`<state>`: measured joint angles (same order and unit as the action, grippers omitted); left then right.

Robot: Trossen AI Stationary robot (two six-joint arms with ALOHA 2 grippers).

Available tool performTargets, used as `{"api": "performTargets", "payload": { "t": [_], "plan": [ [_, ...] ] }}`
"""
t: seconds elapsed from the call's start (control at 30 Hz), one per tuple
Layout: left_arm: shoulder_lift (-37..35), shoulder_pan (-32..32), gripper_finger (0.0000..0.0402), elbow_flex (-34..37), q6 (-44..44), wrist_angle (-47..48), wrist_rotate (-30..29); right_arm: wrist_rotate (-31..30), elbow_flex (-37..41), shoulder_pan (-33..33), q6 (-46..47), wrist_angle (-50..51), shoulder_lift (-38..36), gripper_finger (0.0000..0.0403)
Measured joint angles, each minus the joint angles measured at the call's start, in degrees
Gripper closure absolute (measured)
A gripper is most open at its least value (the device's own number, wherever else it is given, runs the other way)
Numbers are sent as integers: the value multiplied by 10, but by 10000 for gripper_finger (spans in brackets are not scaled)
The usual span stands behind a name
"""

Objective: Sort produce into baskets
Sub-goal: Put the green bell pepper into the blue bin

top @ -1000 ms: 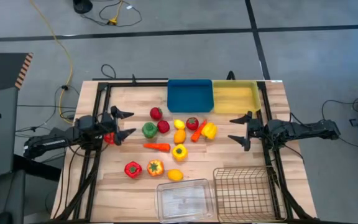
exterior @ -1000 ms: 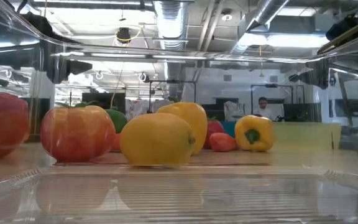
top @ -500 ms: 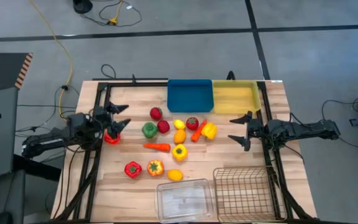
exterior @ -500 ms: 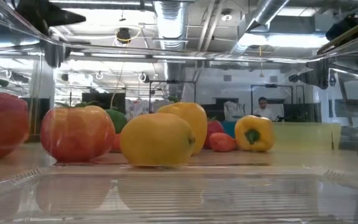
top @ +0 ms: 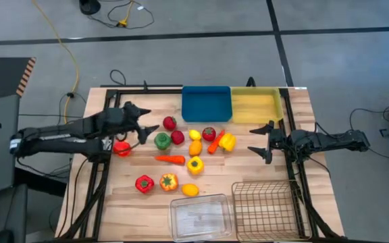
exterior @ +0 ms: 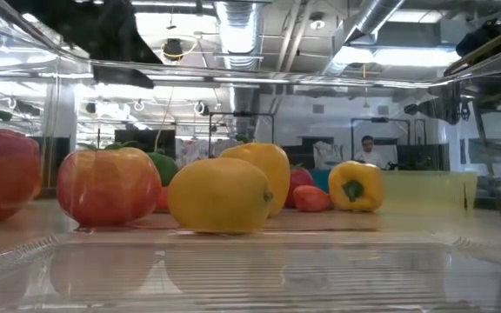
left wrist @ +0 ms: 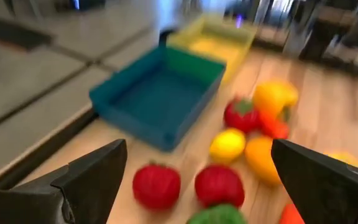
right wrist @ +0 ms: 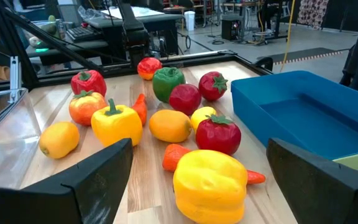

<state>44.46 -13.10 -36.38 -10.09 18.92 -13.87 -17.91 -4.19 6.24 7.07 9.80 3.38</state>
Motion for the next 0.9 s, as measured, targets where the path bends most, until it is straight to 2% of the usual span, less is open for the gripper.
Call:
{"api": "performTargets", "payload": {
  "t": [0.2,0.43,0.57,0.9],
  "plan": [
    [111,0,15,-87,-1,123,0,0,0,0,0,0,0,6],
    [201,0,15,-92,-39,122,56,0,0,0,0,0,0,6],
    [246,0,15,-92,-41,121,61,0,0,0,0,0,0,6],
    [315,1,15,-92,-50,120,105,0,0,0,0,0,0,6]
  ]
}}
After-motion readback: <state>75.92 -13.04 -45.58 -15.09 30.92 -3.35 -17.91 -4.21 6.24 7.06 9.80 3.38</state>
